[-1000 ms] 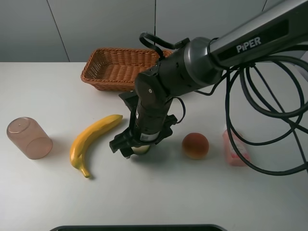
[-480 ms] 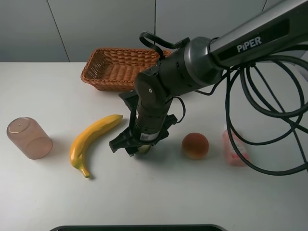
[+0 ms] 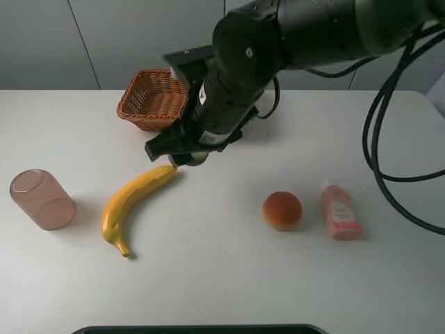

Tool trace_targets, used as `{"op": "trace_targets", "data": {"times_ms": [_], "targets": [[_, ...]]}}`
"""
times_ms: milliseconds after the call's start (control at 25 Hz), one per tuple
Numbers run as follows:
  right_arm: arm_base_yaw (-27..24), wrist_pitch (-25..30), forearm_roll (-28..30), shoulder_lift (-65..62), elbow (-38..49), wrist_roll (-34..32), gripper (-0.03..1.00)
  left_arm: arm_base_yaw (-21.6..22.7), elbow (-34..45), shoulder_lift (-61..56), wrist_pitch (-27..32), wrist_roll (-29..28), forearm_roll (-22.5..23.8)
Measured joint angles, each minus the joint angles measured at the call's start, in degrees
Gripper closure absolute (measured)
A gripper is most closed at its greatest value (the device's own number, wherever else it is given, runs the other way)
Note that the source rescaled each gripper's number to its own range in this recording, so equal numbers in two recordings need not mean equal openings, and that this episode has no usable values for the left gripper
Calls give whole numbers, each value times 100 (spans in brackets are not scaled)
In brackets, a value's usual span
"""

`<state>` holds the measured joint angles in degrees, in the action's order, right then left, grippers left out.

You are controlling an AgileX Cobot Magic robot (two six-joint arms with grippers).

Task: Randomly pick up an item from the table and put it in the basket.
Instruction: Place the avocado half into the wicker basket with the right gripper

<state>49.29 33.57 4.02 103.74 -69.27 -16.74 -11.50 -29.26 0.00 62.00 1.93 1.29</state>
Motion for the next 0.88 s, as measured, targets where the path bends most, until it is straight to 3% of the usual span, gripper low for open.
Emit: {"op": "trace_targets", "data": {"times_ms": [200, 480, 680, 880], "targets": [[-400, -203, 942, -241, -837, 0, 96, 0, 0, 0, 0, 0, 0], [-1112, -1486, 2202, 616, -1726, 9, 96, 0, 0, 0, 0, 0, 0], [-1344, -2843, 2388, 1478, -1812, 9, 96, 0, 0, 0, 0, 0, 0], [-1396, -3513, 2164, 2228, -1812, 9, 96, 0, 0, 0, 0, 0, 0]]}}
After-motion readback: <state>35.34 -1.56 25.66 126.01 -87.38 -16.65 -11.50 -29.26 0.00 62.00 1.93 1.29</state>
